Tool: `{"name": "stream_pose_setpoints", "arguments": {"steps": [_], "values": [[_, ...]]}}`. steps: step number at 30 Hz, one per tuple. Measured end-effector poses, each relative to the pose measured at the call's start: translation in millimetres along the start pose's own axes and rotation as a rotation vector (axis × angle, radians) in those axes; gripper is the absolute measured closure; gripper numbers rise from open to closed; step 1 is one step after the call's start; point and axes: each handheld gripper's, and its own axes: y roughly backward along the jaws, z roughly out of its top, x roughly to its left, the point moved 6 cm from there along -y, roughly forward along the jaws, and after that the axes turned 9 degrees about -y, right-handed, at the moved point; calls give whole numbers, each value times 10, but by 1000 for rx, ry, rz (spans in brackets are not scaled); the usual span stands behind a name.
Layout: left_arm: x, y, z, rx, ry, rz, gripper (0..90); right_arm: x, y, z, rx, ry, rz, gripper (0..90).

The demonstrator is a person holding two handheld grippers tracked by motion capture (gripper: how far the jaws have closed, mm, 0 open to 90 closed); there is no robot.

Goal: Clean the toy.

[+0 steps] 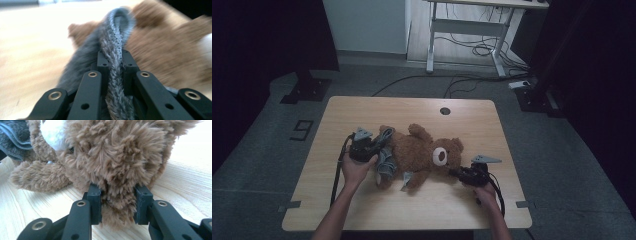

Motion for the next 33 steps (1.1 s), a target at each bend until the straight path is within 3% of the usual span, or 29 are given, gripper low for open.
{"name": "stream_pose_setpoints", "arguments": {"steps": [1,2,3,6,7,8,10,11,12,13,14,16,18,22,28,31,33], "values": [[-77,30,78,-22,-17,-12,805,0,0,-1,1,0,0,654],[-276,61,219,-46,-51,-61,805,0,0,-1,0,0,0,653],[-276,61,219,-46,-51,-61,805,-1,1,-1,2,1,-1,653],[-605,1,359,-52,-113,-117,805,-1,1,-2,1,1,0,653],[-822,-114,403,-40,-138,-158,804,0,1,-4,1,1,-1,653],[-822,-114,403,-40,-138,-158,804,0,1,-4,1,1,-1,653],[-1022,-275,401,-11,-167,-180,804,3,3,-6,2,2,-2,653],[-1167,-460,371,24,-184,-193,804,0,3,-6,3,4,0,653],[-1167,-460,371,24,-184,-193,804,0,3,-6,3,4,0,653],[-1240,-645,320,64,-185,-197,804,-1,2,-6,2,4,0,653],[-1240,-645,320,64,-185,-197,804,-1,2,-6,2,4,0,653],[-1251,-810,240,95,-184,-187,804,0,3,-9,4,3,-1,653],[-1228,-803,255,92,-169,-192,805,-2,1,-8,1,2,-1,654],[-1156,-761,293,94,-187,-158,805,1,1,-8,1,1,1,655],[-890,-621,327,68,-155,-116,806,5,3,-10,4,-2,2,656],[-701,-553,356,54,-123,-79,805,2,1,-11,2,-4,2,657],[-502,-529,352,66,-94,-48,805,0,1,-10,2,-2,2,657]]}}
